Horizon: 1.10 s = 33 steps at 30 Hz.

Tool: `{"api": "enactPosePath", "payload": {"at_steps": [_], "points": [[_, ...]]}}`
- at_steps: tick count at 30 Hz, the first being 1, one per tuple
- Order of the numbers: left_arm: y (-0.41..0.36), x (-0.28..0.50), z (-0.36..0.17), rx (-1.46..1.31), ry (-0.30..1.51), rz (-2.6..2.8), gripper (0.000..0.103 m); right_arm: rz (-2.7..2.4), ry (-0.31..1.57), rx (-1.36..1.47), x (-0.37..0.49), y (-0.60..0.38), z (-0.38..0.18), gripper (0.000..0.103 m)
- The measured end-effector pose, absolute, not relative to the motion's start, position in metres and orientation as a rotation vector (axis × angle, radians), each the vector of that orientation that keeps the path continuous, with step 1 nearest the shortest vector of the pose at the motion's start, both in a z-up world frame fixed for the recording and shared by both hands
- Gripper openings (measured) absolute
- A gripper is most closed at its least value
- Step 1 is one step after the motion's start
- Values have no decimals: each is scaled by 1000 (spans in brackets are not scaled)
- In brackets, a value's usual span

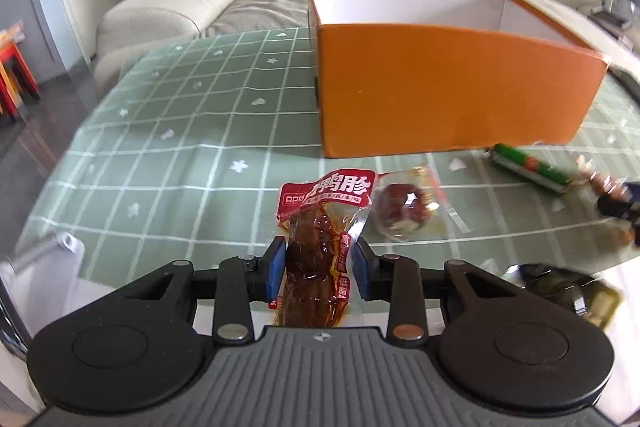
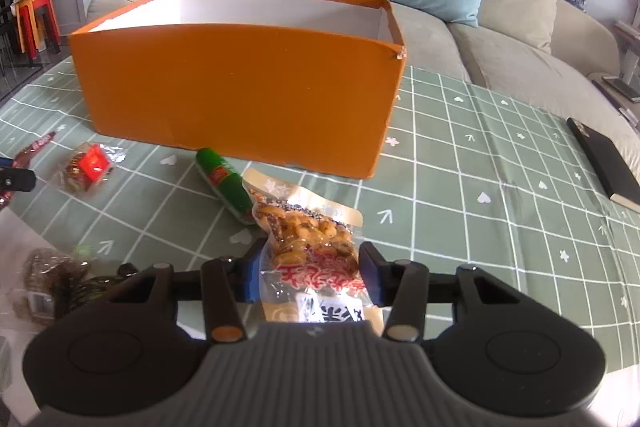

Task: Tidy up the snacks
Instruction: 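Grasp the red-labeled meat pack with left tool while right tool grasps white-labeled peanut pack, then carry both held packs over the orange box and lower them inside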

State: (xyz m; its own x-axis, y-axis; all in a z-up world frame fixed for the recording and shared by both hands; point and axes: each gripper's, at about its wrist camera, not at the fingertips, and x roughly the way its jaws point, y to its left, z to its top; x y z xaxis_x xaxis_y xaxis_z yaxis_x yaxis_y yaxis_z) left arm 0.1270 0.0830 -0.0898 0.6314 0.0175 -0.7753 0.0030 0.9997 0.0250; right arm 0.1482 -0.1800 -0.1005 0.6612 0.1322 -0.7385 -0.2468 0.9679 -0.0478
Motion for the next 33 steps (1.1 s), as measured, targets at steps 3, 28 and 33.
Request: {"api": "enactPosePath", "payload": {"at_steps": [3,28,33], "points": [[76,122,-82,2,887,-25,39,218,828,-116,142,-183,-96,40],[16,130,-1,4,780,-173,39,288,664,11,117,-196,-12,21],[4,146,25,41,721,-194,39,307,606,-6,127,-195,18,20]]}}
